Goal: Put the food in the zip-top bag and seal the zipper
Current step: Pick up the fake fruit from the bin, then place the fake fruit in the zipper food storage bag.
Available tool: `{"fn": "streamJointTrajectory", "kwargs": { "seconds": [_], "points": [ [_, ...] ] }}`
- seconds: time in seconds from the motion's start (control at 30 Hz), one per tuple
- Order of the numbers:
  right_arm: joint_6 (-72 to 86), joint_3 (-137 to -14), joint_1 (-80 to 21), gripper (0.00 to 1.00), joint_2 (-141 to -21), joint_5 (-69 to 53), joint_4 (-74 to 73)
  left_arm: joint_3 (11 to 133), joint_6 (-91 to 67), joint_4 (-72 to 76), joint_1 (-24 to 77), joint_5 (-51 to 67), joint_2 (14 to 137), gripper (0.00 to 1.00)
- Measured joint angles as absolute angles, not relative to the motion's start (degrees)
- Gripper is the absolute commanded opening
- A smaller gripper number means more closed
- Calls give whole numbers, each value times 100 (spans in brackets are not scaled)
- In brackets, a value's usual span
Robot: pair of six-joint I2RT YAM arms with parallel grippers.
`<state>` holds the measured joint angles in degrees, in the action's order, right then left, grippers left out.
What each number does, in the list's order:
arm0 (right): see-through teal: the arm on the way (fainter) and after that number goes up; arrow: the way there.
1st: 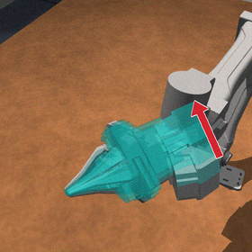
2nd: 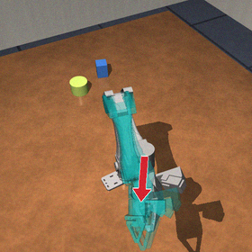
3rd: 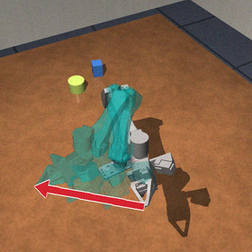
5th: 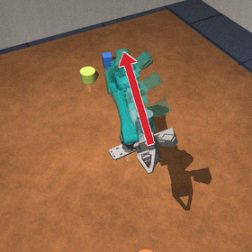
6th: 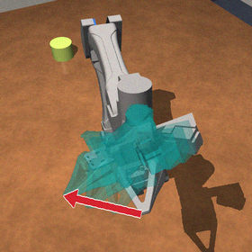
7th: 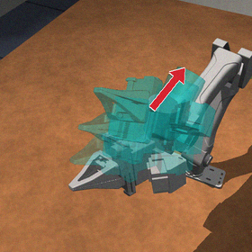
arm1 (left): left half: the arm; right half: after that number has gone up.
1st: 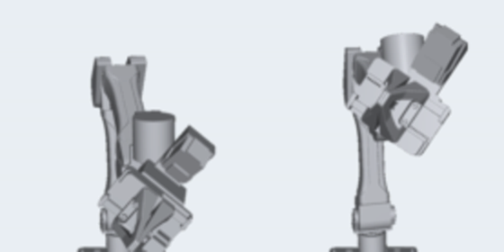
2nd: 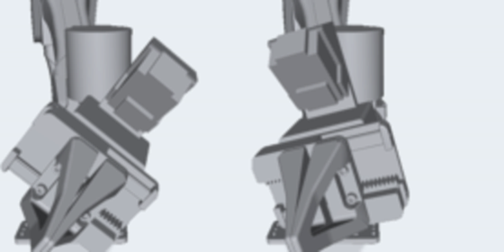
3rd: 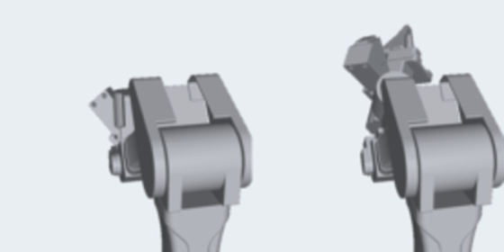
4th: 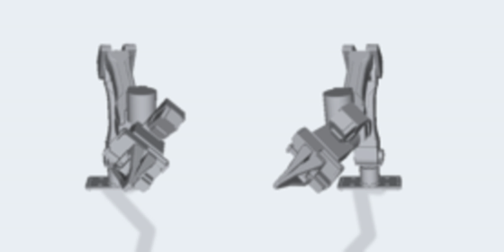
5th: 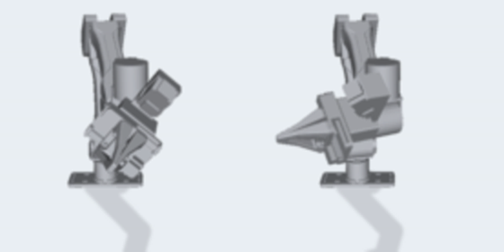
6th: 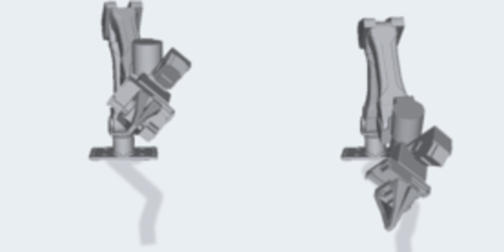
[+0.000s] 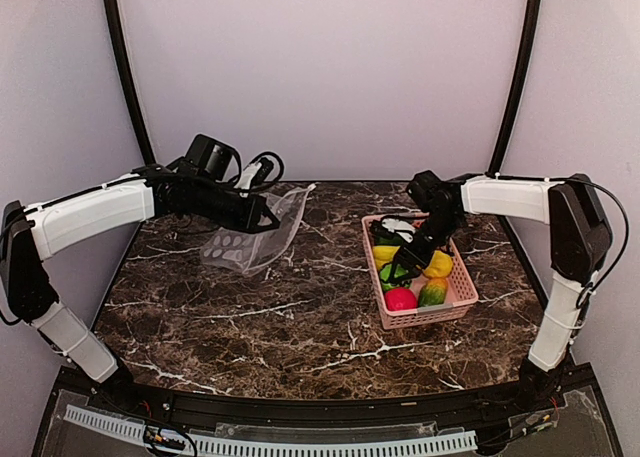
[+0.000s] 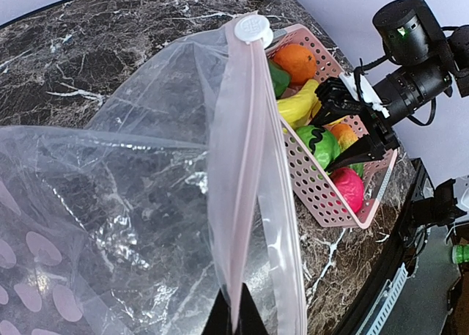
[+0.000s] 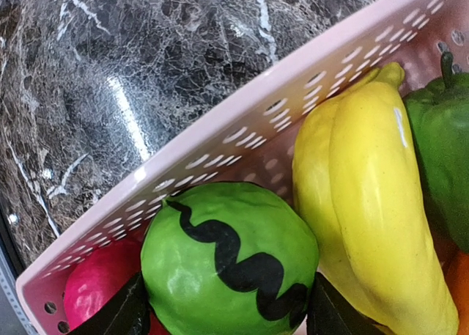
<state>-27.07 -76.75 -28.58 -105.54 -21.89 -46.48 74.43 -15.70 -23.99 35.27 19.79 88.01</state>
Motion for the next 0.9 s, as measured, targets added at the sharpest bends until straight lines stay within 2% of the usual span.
{"fn": "streamJointTrajectory", "kwargs": {
  "seconds": [0.2, 0.37, 0.6, 0.73, 0.9],
  "points": [
    [-2759, -7835, -2858, 52, -10405, -1953, -4864, 7404, -1614, -2388, 3527, 1994, 8801, 1],
    [-2812, -8451, -2858, 49, -10079, -2147, -5122, 7376, -1680, -2324, 3527, 1992, 8794, 1],
    [-2596, -9631, -3116, 44, -9821, -3610, -5092, 7371, -1914, -2091, 3529, 2060, 8794, 1],
    [-2130, -10665, -3503, 43, -10221, -4685, -4829, 7395, -2108, -1929, 3559, 2121, 8818, 1],
    [-1424, -11030, -3809, 43, -10604, -5684, -4189, 7522, -2283, -1852, 3599, 2185, 8892, 1]
  ]
}}
